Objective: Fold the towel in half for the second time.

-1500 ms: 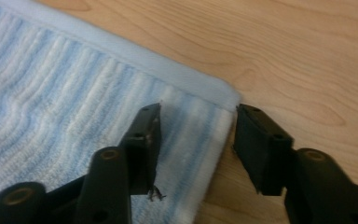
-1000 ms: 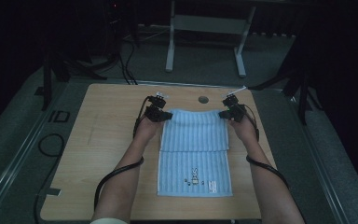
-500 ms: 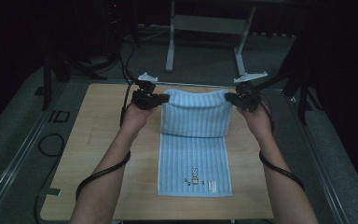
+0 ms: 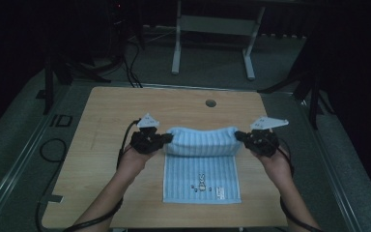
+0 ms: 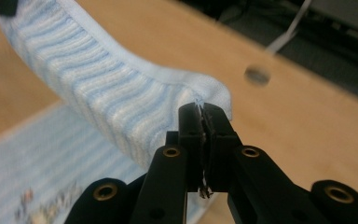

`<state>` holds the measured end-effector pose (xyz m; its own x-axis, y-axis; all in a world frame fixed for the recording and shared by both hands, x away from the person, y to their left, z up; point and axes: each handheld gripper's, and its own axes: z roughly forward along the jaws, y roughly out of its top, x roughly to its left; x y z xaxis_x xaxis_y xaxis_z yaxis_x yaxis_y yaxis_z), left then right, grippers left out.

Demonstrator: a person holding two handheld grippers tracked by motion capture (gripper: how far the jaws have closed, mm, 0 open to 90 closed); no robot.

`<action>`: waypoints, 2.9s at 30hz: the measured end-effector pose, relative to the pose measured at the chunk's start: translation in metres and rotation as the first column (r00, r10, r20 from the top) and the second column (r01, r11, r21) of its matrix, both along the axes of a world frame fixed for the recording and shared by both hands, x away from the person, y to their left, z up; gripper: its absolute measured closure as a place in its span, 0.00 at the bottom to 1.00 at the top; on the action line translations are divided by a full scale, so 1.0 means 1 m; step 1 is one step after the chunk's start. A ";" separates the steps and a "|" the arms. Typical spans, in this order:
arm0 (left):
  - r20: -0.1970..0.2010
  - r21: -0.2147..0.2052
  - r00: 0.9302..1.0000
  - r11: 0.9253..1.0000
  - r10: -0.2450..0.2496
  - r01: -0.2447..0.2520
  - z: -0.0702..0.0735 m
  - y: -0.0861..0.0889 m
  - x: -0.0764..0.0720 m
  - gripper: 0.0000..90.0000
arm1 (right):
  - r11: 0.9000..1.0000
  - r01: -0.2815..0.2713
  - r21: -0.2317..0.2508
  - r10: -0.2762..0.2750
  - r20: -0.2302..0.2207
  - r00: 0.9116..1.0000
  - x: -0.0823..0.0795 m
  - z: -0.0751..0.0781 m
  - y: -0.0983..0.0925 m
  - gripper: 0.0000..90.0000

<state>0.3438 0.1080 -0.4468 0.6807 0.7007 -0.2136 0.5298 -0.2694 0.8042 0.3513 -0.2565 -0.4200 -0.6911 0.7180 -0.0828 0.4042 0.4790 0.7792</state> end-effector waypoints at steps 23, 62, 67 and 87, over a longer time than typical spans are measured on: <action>-0.123 -0.036 0.990 0.997 -0.071 0.067 -0.045 -0.008 -0.039 0.95 | 0.999 -0.016 0.049 0.022 -0.142 0.990 -0.028 -0.067 -0.013 0.96; -0.264 -0.011 0.913 0.947 -0.313 0.321 -0.060 -0.008 -0.074 0.93 | 0.987 -0.142 0.077 0.157 -0.255 0.954 -0.083 -0.071 -0.033 0.91; -0.282 0.040 0.884 0.916 -0.373 0.399 -0.061 -0.007 -0.094 0.76 | 0.984 -0.137 0.110 0.163 -0.281 0.946 -0.116 -0.077 -0.040 0.80; -0.289 0.114 0.933 0.959 -0.217 0.258 -0.071 0.008 -0.059 0.51 | 0.994 -0.084 0.073 0.102 -0.298 0.949 -0.074 -0.083 -0.041 0.49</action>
<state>0.2845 0.1160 -0.5175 0.7617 0.5634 -0.3200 0.6275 -0.5185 0.5809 0.2776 -0.2975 -0.5032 -0.7415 0.6464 0.1798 0.5799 0.4827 0.6562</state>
